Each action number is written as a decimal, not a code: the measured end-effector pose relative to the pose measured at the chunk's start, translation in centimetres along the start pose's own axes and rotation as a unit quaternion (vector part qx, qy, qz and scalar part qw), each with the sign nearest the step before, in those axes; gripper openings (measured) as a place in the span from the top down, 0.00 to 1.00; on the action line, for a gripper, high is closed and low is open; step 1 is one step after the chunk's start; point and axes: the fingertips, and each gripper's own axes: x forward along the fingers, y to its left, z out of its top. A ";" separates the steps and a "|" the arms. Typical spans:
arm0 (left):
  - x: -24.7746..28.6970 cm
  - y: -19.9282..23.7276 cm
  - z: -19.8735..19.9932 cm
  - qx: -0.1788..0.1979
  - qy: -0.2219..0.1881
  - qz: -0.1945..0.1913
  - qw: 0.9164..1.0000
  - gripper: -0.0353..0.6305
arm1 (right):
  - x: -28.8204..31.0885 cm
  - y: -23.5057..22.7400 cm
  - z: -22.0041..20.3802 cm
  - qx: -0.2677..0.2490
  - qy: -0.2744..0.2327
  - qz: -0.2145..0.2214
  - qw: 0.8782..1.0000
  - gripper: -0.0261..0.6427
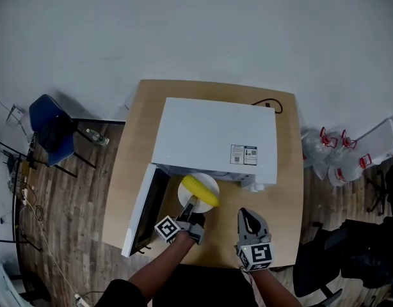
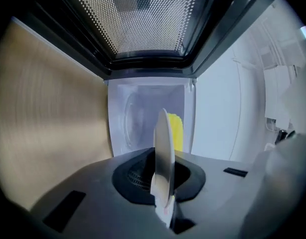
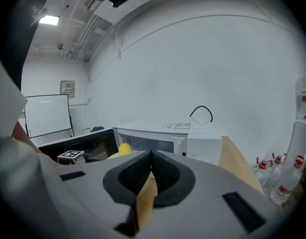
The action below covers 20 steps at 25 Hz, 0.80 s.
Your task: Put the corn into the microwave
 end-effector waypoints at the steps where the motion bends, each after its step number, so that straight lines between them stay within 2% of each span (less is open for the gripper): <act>1: 0.5 0.3 -0.1 -0.003 -0.002 -0.003 1.000 0.92 | 0.2 -0.2 -0.2 -0.001 0.003 0.003 1.000 0.87; 7: 2.3 3.1 0.8 -0.005 -0.019 0.009 1.000 0.92 | 1.6 0.0 -1.7 0.002 0.024 0.021 1.000 0.87; 15: 5.1 4.3 1.7 -0.017 -0.040 0.010 0.999 0.92 | 2.3 -0.9 -2.7 0.002 0.049 0.029 0.998 0.87; 20: 6.2 6.0 2.0 -0.003 -0.039 0.036 0.999 0.92 | 1.9 -1.3 -3.2 0.000 0.054 0.031 0.998 0.87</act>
